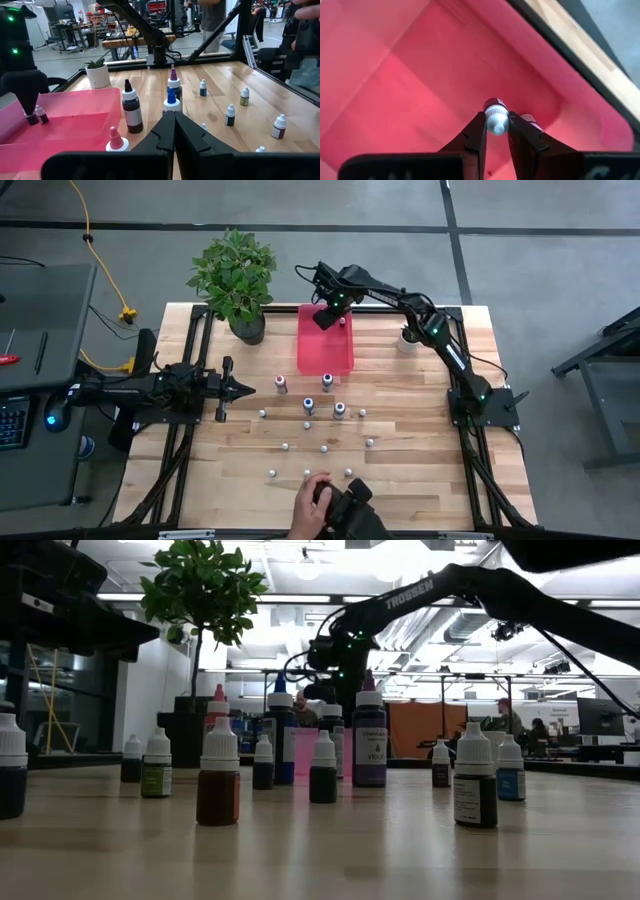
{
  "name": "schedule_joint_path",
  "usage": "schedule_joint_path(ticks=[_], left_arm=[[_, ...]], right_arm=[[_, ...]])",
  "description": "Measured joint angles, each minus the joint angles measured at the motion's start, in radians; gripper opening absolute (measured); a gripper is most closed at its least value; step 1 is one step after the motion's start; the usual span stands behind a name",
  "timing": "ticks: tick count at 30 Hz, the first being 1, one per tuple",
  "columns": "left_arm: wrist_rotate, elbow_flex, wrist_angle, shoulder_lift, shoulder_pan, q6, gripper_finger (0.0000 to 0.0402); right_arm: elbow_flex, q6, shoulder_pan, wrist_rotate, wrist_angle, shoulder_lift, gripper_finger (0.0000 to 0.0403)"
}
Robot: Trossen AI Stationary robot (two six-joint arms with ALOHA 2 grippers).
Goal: Pick & Place food coloring
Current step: Put the purple food coloring bottle into the pink bin
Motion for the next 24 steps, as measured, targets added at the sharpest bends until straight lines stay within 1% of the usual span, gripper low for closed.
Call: schedule_joint_path(ticks=[20,24], left_arm=[[0.0,0.0,0.0,0.0,0.0,0.0,0.0],[0.0,0.0,0.0,0.0,0.0,0.0,0.0]], right_arm=[[0.0,-0.026,-0.02,-0.004,-0.018,0.017,0.0058],[0.0,-0.045,-0.02,0.002,-0.014,0.018,0.0063]])
